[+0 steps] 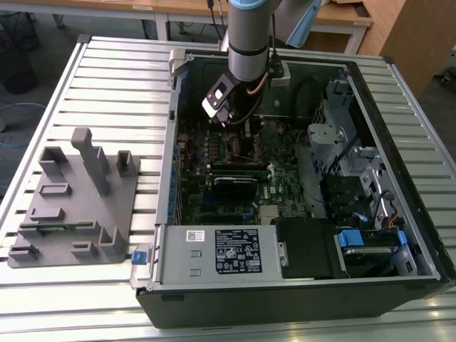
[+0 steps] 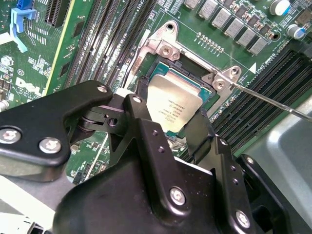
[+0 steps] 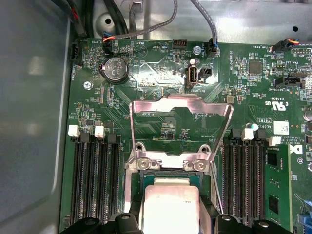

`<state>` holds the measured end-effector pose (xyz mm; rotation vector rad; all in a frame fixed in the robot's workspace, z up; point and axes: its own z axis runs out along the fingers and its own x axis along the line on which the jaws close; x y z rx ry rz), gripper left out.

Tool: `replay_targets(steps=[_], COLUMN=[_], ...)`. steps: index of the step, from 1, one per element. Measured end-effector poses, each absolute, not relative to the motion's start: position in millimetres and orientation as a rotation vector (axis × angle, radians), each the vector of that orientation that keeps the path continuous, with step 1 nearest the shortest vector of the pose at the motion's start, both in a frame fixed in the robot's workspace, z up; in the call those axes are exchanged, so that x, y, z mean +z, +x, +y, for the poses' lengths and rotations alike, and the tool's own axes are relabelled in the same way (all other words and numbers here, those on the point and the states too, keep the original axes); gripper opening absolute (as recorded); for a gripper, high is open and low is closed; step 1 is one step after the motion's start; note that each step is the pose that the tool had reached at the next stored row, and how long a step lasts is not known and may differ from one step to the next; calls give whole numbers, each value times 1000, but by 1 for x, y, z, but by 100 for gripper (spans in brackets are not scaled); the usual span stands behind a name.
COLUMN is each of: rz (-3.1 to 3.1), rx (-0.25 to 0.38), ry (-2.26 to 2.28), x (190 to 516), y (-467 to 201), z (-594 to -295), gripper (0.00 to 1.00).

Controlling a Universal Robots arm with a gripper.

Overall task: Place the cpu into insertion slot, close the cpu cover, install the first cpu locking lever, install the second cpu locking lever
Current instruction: 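Place the cpu into insertion slot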

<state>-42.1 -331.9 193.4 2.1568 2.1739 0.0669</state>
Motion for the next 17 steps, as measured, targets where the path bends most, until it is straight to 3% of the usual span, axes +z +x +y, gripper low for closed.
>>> replay_targets(steps=[17], rz=[2174], rx=[66], ry=[2157], x=[191], y=[-42], z=[-332], gripper=[54])
